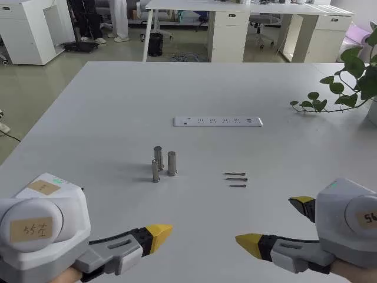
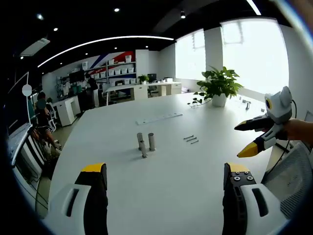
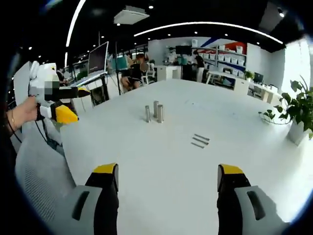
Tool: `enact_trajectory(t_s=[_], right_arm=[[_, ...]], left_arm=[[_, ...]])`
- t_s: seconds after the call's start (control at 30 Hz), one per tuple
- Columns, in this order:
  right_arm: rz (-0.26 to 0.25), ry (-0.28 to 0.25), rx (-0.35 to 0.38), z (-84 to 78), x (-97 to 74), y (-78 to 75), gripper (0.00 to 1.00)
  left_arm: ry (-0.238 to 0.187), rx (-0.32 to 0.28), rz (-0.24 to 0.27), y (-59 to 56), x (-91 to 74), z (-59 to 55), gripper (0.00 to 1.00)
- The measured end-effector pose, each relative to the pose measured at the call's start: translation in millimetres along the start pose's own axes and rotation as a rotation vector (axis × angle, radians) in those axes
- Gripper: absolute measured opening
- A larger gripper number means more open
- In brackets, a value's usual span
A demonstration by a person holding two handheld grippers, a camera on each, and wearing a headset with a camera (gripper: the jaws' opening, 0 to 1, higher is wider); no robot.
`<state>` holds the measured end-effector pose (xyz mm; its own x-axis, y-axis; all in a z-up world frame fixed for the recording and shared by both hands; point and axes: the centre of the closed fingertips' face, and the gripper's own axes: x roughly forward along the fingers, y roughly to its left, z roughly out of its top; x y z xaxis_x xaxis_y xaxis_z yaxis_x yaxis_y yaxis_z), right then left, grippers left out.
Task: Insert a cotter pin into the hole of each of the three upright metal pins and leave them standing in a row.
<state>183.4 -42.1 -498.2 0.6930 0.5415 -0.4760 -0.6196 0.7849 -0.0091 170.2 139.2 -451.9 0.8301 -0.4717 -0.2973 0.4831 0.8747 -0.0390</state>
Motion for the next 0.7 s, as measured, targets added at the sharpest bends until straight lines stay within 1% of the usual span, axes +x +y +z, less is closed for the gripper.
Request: enact_trajectory(t_s=[0.1,0.2,0.27,0.3,0.37,0.43,0.57,0.7], right_arm=[[-0.001,0.003,-0.003,-0.9,-0.5,-0.5,0.75],[-0.006,-0.003,-0.002,-0.4,-0.9,-1.2,0.75],[-0.022,0.009,-0.028,-1.9,-1.3,-3.4,0.74],[-0.025,0.007,-0.035,-1.5,-1.2,-3.4,0.74],[-0.023,-0.002,-0.024,0.4,-1.2,-3.6,0.73],[-0.023,-0.012,-0.014,2.0,-1.2,-4.0,0.73],[-0.028,-0.014,-0.012,2.4,-1.1,-5.3,0.72],[-0.027,-0.023,-0.002,3.2,-1.0,-5.5,0.72]], left_arm=[[0.022,0.025,0.009,0.6,1.1,-3.4,1.0],[0.022,0.016,0.013,2.0,1.6,-3.3,1.0],[0.018,0.015,0.012,2.3,1.9,-2.8,0.99],[0.021,0.026,0.019,3.5,1.9,-2.8,0.99],[0.023,0.049,0.013,3.2,2.6,-2.8,0.99],[0.03,0.051,0.011,2.8,2.9,-3.9,0.99],[0.03,0.044,0.007,2.3,3.5,-4.1,0.99],[0.035,0.025,0.008,4.3,4.1,-5.7,0.99]])
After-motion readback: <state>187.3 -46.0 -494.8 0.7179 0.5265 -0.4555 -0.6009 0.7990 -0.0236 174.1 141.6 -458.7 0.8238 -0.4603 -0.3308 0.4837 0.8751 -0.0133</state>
